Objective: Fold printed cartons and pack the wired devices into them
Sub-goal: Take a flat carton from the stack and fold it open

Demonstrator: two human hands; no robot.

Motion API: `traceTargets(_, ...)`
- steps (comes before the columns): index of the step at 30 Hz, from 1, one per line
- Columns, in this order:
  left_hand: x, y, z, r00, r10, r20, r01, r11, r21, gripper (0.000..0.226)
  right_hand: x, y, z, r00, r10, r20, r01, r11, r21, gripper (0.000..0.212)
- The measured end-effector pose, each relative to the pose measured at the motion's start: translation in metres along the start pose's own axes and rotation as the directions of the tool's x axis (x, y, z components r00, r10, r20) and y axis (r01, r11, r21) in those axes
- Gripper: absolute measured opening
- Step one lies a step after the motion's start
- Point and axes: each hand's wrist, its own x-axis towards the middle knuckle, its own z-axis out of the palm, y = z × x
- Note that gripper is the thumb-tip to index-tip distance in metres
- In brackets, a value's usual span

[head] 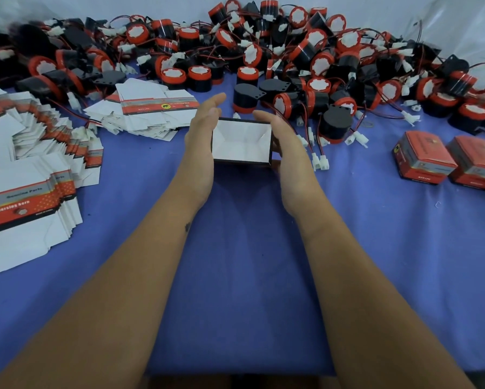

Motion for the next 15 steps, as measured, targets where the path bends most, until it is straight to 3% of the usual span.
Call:
traceTargets(2,0.001,0.004,0.003,0.999,-0.022,-0.029,0.023,0.998,0.052,0.041,0.001,0.000,-0.001,0.998,0.039,-0.050,-0.036,0.997,0.066,0.030)
traceTargets(5,0.004,0.007,0.007,0.994,-0.083,-0.074,0.098,0.969,0.225,0.050,0.001,0.001,-0.003,0.992,-0.043,-0.122,0.048,0.998,0.035,0.029)
traceTargets(9,0.000,0.000,0.000,0.987,-0.147,0.058,0.122,0.944,0.307,0.062,0.001,-0.002,-0.007,0.978,-0.139,-0.157,0.155,0.983,0.096,0.016)
traceTargets(12,0.002,-0.005,-0.006,0.990,-0.116,0.086,0.080,0.937,0.339,0.067,0.003,-0.002,-0.014,0.966,-0.171,-0.195,0.201,0.969,0.145,0.020)
traceTargets(14,0.004,-0.007,-0.007,0.996,-0.086,0.028,0.069,0.921,0.383,0.076,0.005,0.000,-0.019,0.931,-0.180,-0.318,0.196,0.980,0.019,0.026)
traceTargets(15,0.006,-0.008,-0.007,0.999,-0.049,-0.008,0.049,0.917,0.396,0.069,0.006,0.001,-0.022,0.899,-0.184,-0.397,0.161,0.983,-0.090,0.027)
